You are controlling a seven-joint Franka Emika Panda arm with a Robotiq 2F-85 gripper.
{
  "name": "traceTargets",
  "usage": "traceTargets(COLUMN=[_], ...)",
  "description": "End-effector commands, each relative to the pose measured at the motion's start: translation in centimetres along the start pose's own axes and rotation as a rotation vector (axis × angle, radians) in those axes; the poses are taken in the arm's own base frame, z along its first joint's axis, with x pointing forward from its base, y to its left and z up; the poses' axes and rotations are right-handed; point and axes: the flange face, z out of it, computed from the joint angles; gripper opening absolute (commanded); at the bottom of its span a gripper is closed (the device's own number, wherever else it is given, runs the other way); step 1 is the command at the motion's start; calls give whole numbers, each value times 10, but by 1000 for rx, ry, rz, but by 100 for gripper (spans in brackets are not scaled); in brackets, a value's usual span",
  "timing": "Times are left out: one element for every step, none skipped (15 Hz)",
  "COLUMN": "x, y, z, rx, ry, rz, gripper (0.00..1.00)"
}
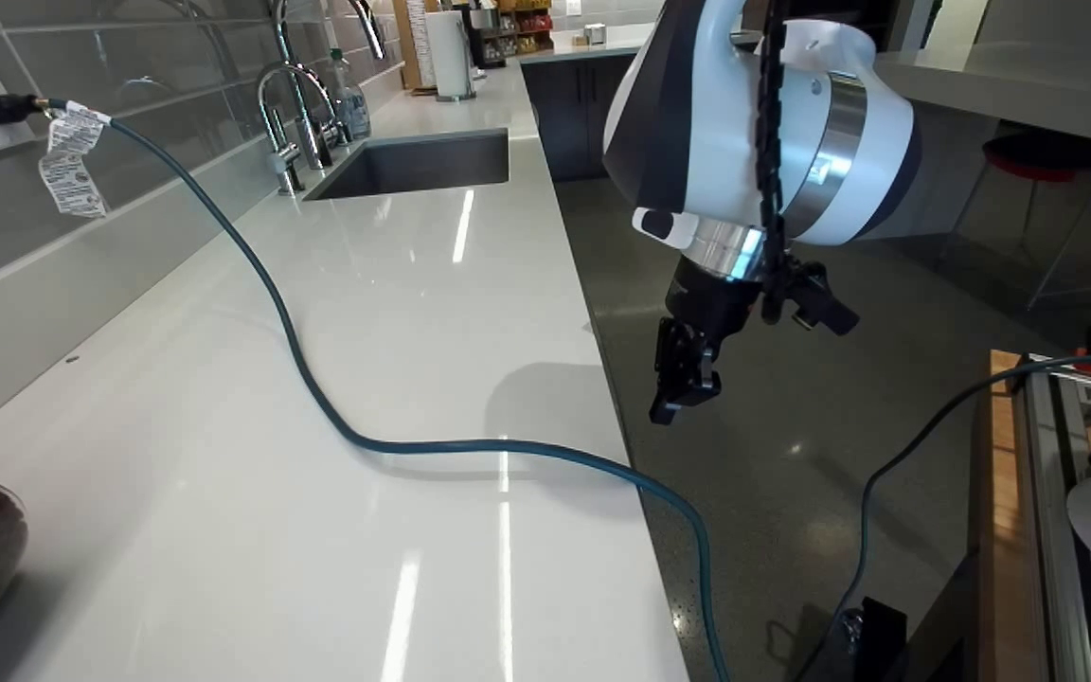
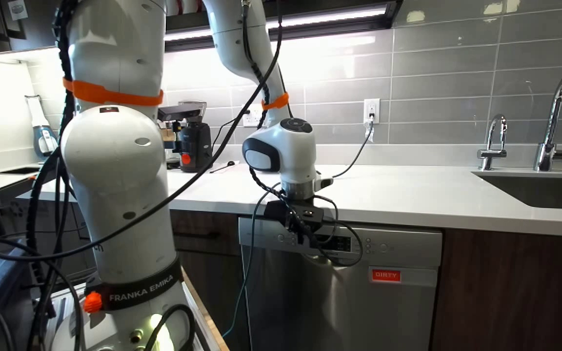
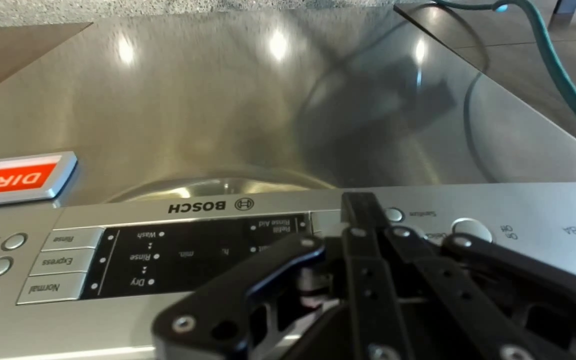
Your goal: Press a button on the dishwasher.
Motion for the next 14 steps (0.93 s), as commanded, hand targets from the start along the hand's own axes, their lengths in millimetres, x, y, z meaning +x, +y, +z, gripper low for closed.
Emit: traceTargets(x=[4, 5, 6, 6, 7, 7, 8, 8, 8, 9, 10, 11, 11, 12], y=[1, 1, 1, 2, 2, 2, 2, 3, 3, 3, 3, 3, 4, 4], z=[9, 11, 11, 12, 13, 13, 14, 15, 15, 15, 16, 16, 16, 17], rx=[28, 30, 31, 31, 31, 32, 33, 34, 35, 35, 36, 36, 36, 36], ry=[18, 19, 21, 22, 24, 25, 26, 28, 30, 33, 35, 38, 40, 43], rz=[3, 2, 2, 2, 2, 1, 2, 3, 3, 3, 3, 2, 1, 0], gripper=[0, 0, 0, 0, 0, 0, 0, 0, 0, 0, 0, 0, 0, 0])
